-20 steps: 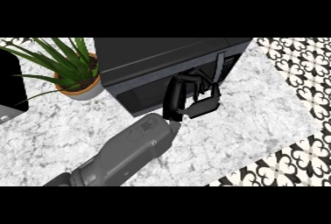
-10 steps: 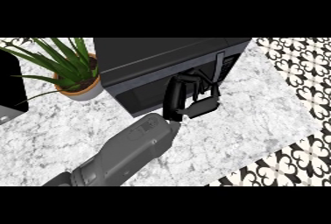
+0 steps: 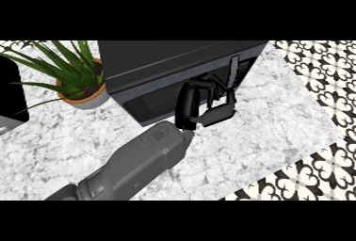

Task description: Pick up the milk, place it into the microwave and close the microwave

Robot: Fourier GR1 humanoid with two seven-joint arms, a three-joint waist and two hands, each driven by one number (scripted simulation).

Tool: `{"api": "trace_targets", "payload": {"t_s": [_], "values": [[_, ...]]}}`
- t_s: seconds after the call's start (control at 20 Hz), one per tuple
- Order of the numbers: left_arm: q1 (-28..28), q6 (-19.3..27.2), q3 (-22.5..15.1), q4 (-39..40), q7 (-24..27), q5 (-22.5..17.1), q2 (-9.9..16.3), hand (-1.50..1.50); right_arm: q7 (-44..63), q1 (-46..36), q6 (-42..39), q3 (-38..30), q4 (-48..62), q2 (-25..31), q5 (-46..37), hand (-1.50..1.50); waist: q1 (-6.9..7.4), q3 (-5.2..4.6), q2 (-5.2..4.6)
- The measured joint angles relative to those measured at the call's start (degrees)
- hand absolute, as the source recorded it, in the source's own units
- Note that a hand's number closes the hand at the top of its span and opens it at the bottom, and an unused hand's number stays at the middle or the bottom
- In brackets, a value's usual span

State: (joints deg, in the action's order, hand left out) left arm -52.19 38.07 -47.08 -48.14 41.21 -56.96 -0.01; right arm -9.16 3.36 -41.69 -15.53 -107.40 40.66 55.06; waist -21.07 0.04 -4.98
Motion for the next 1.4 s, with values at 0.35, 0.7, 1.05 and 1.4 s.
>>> {"api": "trace_targets", "payload": {"t_s": [0.35, 0.7, 1.05, 1.4], "values": [[-1.6, -0.1, -2.1, 2.1, 0.1, 0.1, 0.0, 1.5, 0.2, -0.9, -1.1, 0.2, -0.4, 1.3, 2.4, -1.5, -0.09, 0.16, 0.01], [-3.3, 1.6, -4.9, 3.9, -2.0, -0.2, 0.0, 1.5, 0.6, -0.8, -3.0, 0.9, -1.0, 2.5, 5.5, -1.5, 0.47, 0.26, 0.45], [-4.6, 2.0, -7.5, 4.2, -4.1, -2.3, -0.1, 1.5, 0.8, 0.1, -3.2, -0.3, -1.3, 3.7, 7.3, -1.5, 1.95, 0.12, 0.78], [-4.6, 0.4, -8.9, 4.0, -4.7, -5.2, -0.1, -1.5, 1.3, 2.5, -2.9, -1.9, -2.3, 4.7, 9.0, -1.5, 3.51, -0.08, 1.29]]}}
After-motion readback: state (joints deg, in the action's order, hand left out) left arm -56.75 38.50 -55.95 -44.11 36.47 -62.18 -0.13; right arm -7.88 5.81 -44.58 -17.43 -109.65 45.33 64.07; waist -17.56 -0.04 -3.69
